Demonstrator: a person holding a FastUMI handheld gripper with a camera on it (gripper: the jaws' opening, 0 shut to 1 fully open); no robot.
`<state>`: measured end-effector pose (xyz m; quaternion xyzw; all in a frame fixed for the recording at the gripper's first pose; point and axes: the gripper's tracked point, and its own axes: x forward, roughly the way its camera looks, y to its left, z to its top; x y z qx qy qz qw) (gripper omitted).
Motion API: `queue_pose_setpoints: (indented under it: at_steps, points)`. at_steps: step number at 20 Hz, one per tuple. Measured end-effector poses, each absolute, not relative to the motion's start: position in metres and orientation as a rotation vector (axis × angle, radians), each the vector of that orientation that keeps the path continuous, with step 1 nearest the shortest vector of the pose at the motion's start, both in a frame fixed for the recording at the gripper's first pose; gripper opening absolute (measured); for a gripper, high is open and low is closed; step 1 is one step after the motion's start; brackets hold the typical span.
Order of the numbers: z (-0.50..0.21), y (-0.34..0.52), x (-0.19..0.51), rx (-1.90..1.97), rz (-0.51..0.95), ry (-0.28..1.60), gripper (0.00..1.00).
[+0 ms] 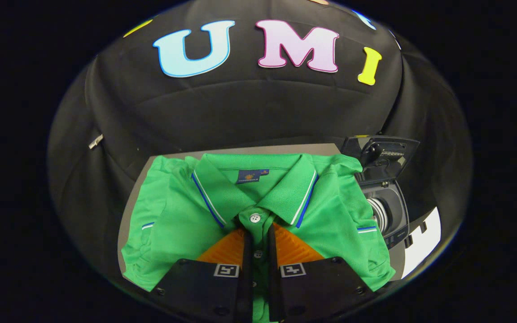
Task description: Put the clothes into the washing machine and then close the washing machine lid.
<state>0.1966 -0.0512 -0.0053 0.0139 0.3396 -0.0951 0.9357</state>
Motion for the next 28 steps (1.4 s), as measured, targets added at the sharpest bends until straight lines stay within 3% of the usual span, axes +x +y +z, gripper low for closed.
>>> queue_pose_setpoints:
  at_steps: [2, 15, 28]
  points:
    - [-0.004, -0.051, 0.197, -0.014, -0.185, 0.687, 0.05]
    - [0.069, -0.055, 0.189, -0.051, -0.19, 0.447, 0.05]
    - [0.144, -0.141, 0.153, -0.048, -0.166, 0.323, 0.05]
